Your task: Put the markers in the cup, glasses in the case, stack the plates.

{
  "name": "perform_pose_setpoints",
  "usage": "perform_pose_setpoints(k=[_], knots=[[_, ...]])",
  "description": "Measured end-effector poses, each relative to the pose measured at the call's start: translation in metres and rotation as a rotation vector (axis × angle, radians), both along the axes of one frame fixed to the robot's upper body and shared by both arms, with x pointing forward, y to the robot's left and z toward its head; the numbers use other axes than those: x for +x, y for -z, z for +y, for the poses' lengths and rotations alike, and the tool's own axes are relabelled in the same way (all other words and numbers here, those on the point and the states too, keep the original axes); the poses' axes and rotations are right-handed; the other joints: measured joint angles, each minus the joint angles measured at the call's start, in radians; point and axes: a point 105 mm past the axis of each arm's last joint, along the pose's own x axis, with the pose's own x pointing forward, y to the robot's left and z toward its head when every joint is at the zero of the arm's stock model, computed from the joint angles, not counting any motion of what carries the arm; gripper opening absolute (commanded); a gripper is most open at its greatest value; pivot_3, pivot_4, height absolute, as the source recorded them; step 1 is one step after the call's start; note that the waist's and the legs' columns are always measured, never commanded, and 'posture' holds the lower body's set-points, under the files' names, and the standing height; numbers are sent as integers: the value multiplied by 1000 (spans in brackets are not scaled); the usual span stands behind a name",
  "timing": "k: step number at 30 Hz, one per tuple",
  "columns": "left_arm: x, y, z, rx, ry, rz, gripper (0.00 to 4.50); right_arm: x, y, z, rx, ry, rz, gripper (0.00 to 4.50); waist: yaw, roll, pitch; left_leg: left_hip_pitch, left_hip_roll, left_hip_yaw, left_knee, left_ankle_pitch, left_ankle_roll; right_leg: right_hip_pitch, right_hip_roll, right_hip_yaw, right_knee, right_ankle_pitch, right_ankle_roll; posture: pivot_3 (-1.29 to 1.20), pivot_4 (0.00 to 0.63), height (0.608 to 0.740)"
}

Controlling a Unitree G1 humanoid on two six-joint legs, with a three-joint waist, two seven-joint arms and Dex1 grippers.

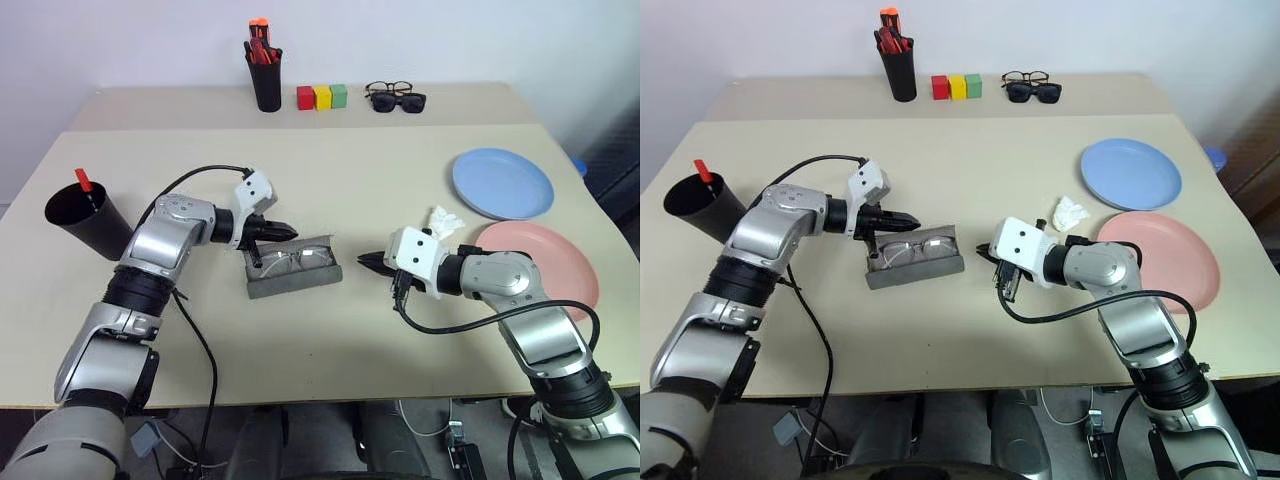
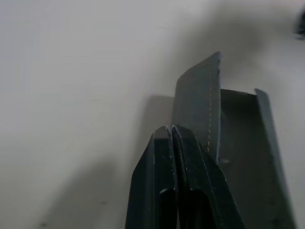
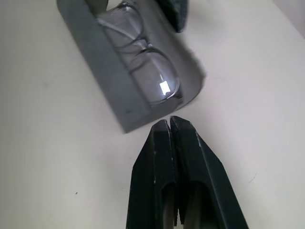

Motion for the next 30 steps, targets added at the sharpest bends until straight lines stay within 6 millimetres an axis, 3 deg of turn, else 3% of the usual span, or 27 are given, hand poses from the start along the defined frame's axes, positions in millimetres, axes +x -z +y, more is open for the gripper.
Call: perform_pose_setpoints(k=[6,13,16,20,25,30], knots=[[-29,14,5,54,63,15,18,7,-4,-2,6,32,-26,5,1,0,0,0,0,0,0,0,0,0,0,0,0,0,0,0,150,740],[-42,15,8,104,89,-65,18,21,-7,-18,-21,97,-47,5,4,0,0,0,0,0,1,0,0,1,0,0,0,0,0,0,150,740],[-39,12,-1,10,58,-102,18,37,-13,-45,-52,208,-76,5,6,1,0,-1,0,0,2,0,0,1,-1,-1,0,0,0,0,150,740],[-29,-12,1,-134,-27,-179,18,66,-30,-92,-31,436,-99,5,3,1,0,-1,0,0,2,0,0,0,-1,0,0,0,0,0,150,740],[-35,-27,6,-202,-64,-251,0,89,-31,-162,-100,706,-88,2307,2,1,0,-1,0,0,1,0,0,0,-1,0,0,0,0,0,150,740],[-46,-35,-6,-277,-30,-263,0,106,-12,-189,-165,790,-54,2307,-1,1,0,-1,0,1,1,0,0,0,-1,0,0,0,0,0,150,740]])
